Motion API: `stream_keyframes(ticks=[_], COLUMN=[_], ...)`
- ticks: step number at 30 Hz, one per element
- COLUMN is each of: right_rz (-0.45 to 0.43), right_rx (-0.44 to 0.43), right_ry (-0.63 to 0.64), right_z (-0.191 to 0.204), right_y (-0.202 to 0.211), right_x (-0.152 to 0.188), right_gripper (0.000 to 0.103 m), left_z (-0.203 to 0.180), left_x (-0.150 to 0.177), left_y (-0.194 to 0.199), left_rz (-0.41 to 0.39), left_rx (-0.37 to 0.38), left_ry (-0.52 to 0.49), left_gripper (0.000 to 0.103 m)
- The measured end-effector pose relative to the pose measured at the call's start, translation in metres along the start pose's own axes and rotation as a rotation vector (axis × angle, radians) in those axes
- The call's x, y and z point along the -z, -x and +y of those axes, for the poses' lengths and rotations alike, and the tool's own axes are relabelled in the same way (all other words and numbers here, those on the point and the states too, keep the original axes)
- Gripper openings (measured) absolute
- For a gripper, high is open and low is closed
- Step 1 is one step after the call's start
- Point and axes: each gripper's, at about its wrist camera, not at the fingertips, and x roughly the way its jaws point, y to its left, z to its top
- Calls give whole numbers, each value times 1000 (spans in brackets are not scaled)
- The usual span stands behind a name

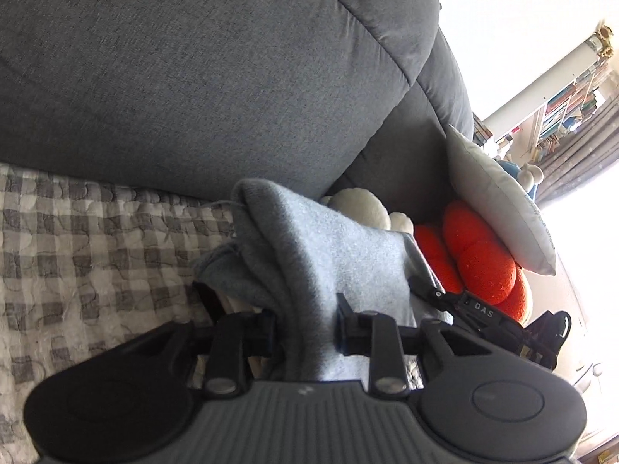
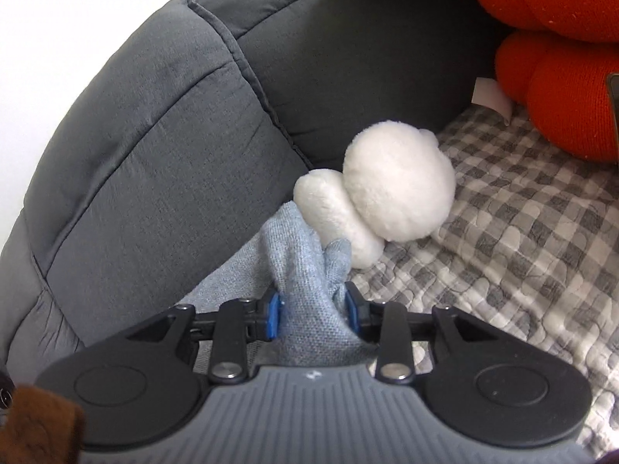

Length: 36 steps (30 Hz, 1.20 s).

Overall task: Fold clothes
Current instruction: 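Carry the sweater with both grippers to the white clothes stack on the sofa, then lower the sweater onto the white clothes and open both grippers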

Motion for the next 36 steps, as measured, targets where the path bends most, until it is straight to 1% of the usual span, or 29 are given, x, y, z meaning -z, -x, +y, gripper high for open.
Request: stream_keyframes(ticks=[2, 5, 7, 9, 13, 15, 17, 19, 22, 24, 26, 28, 32, 36], right_rz=[-11, -25, -44, -68, -116, -150, -181, -199, -178, -150, -120, -103, -73, -49], right_rx=[8, 32, 50, 75, 124, 144, 132, 97, 49, 34, 43, 67, 96, 121], right_ry=[9, 44, 63, 77, 112, 136, 157, 178, 232, 283, 350, 398, 397, 393], right_z=[0, 3, 6, 9, 16, 22, 29, 36, 53, 65, 78, 85, 79, 74], right_y=[0, 5, 9, 15, 30, 40, 49, 57, 55, 49, 39, 31, 19, 8], right_x=[2, 3, 2, 0, -2, 0, 3, 6, 15, 22, 31, 38, 47, 55], right_gripper=[41, 43, 48, 48, 48, 48, 48, 48, 48, 48, 48, 48, 48, 48], left_z=[0, 2, 6, 8, 2, -3, -10, -20, -40, -53, -62, -66, -69, -70], left_x=[0, -2, -3, -4, -4, -4, -5, -6, -8, -9, -8, -3, 6, 11], left_y=[-1, -1, 2, 7, 22, 32, 41, 46, 43, 39, 23, 6, -20, -34], left_rz=[6, 18, 21, 18, -1, -25, -58, -86, -103, -110, -85, -55, -28, -32], left_rx=[-1, 2, 2, -7, -41, -60, -71, -66, -45, -32, -36, -64, -97, -130], left_ry=[1, 8, 23, 25, -12, -38, -66, -96, -149, -183, -204, -227, -262, -279], left_gripper=[31, 34, 36, 36, 36, 36, 36, 36, 36, 40, 41, 41, 41, 41])
